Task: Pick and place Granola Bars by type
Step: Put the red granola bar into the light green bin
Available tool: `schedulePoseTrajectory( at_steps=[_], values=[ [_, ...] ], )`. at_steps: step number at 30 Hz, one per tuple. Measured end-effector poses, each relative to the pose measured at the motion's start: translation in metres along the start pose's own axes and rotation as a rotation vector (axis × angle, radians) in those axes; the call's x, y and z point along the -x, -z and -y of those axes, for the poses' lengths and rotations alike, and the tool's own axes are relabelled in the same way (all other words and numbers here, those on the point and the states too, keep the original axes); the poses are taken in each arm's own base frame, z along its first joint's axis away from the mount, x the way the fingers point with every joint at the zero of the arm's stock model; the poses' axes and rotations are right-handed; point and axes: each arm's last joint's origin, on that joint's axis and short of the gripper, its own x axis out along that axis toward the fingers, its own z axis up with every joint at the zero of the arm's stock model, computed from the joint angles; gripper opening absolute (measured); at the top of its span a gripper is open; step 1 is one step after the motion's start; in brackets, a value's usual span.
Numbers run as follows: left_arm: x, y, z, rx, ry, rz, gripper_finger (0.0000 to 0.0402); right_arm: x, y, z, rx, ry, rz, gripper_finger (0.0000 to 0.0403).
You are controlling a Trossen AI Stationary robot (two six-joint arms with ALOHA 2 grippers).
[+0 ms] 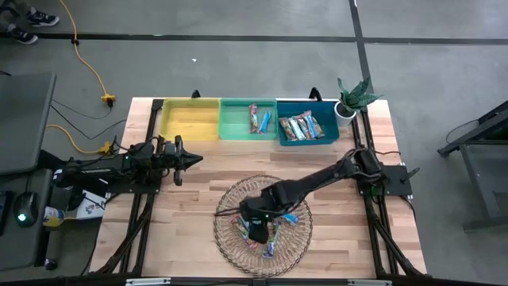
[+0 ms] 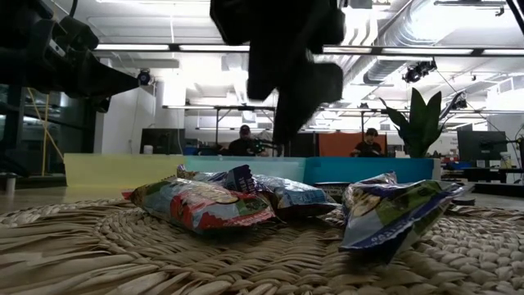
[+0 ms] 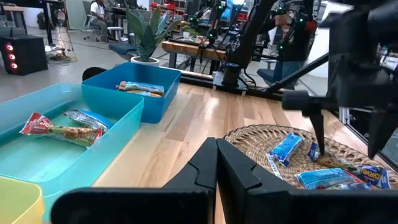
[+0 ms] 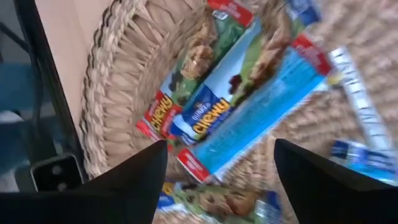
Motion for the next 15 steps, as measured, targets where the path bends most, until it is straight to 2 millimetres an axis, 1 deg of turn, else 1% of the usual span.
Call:
schedulePoseTrajectory(
  at_steps=[2,6,10,15],
  values=[
    [0.000,0.000,0.000,0.000,0.000,0.000,0.0000,-0.007,0.004,0.001,-0.043,-0.005,0.002,0.0279],
    [0.000,0.000,0.000,0.000,0.000,-0.001,0.0000,-0.015,0.009,0.007,-0.145,0.045,0.019,0.0279],
    [0.000,0.000,0.000,0.000,0.000,0.000,0.0000,-0.015,0.006,0.008,-0.346,0.066,0.075,0.0279],
    [0.000,0.000,0.000,0.000,0.000,0.000,0.0000,-0.014,0.000,0.008,-0.489,0.051,0.157,0.0279]
  ],
)
